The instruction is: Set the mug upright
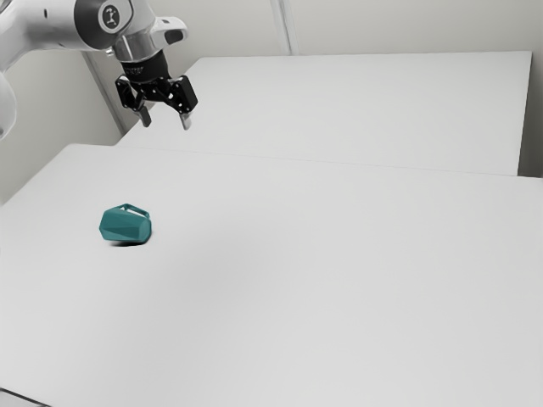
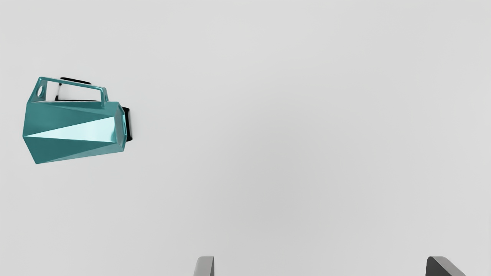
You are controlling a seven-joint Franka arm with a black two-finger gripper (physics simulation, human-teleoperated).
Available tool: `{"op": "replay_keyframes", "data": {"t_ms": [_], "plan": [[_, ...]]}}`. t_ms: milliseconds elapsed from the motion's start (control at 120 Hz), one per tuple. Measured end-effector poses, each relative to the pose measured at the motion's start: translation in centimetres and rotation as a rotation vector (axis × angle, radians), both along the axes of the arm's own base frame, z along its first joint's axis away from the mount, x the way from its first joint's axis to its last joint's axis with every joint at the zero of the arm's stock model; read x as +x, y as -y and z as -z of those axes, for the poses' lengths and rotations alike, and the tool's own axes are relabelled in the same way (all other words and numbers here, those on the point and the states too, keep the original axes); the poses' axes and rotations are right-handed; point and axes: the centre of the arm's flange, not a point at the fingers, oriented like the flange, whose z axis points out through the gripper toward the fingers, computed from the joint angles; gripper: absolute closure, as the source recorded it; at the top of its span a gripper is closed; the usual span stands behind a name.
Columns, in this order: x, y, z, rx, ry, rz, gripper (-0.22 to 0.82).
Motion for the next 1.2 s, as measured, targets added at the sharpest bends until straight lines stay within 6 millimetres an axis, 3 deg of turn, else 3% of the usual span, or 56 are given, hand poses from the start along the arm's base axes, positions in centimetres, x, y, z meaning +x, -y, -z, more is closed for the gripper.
{"op": "replay_keyframes", "data": {"t_ms": [358,542,733,1025,1100,1200], "plan": [[-0.5,-0.2,-0.3,0.000,0.006,-0.001,0.00],[-2.9,-3.0,-0.7,-0.002,0.005,-0.053,0.00],[-4.3,-6.4,2.8,-0.030,-0.030,-0.124,0.00],[-3.5,-12.6,7.8,-0.126,-0.061,-0.216,0.00],[-3.6,-15.8,9.0,-0.169,-0.055,-0.228,0.00],[-4.7,-21.8,10.9,-0.225,-0.052,-0.274,0.00]]}}
